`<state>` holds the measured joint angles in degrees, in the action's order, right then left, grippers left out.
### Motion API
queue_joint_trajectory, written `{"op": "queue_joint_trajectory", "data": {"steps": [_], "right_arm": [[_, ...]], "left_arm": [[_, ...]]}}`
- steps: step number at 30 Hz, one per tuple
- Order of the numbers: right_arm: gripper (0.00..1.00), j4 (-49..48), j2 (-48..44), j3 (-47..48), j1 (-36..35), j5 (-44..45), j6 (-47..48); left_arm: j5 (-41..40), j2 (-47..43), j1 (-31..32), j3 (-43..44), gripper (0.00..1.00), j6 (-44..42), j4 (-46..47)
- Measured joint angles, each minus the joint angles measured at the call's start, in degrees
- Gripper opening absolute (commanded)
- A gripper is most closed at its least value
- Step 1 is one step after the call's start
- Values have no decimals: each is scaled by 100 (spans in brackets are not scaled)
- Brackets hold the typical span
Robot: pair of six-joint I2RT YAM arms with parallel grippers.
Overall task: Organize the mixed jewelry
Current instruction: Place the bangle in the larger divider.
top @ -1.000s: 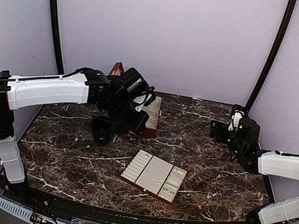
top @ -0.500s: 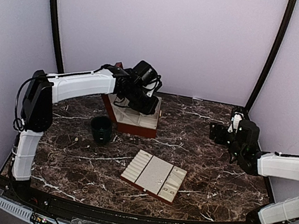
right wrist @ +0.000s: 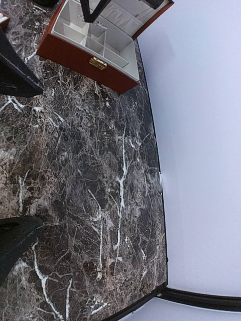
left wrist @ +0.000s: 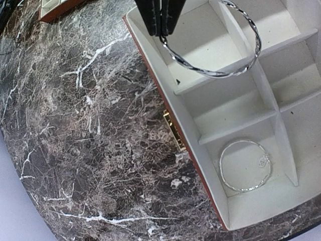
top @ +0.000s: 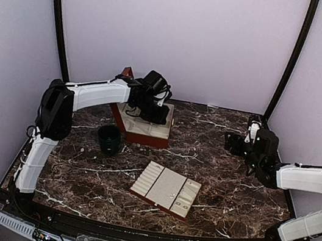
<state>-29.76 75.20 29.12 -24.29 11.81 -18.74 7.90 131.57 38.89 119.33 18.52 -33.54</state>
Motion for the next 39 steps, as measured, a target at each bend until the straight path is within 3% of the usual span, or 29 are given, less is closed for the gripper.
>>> {"op": "queue_joint_trajectory", "data": {"steps": [19,39], "right_arm": [[82,-22,57,0,0,-2,-33],[82,-17,72,0,0,-2,-59]], "left_arm": [[494,280,39,-105,0,120,17],[444,280,109,-387,1,170,37]]}}
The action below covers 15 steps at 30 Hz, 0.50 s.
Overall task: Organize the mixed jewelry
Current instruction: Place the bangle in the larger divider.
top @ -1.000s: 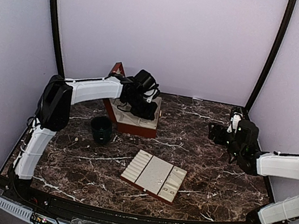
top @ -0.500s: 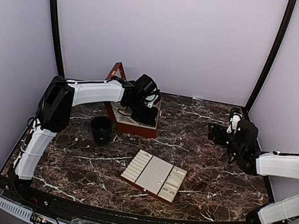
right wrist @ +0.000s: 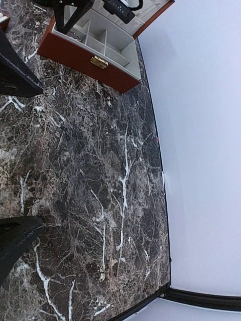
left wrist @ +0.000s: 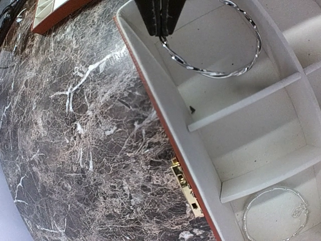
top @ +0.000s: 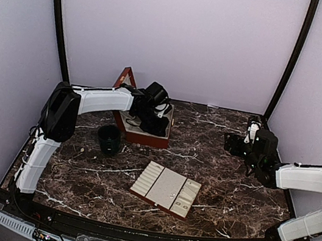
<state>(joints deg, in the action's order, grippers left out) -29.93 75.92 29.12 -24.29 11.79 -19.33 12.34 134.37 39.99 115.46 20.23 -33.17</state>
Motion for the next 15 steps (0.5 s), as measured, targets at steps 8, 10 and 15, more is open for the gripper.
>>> {"op": "queue_joint_trajectory", "data": {"steps": [8,10,15], "right_arm": [[82,0,0,0,0,-2,-9],[82,0,0,0,0,-2,-9],[82,0,0,0,0,-17,-22]], "left_arm": [[9,0,0,0,21,22,7],[7,0,0,0,23,37,7],[-7,2,0,9,27,0,-4]]}}
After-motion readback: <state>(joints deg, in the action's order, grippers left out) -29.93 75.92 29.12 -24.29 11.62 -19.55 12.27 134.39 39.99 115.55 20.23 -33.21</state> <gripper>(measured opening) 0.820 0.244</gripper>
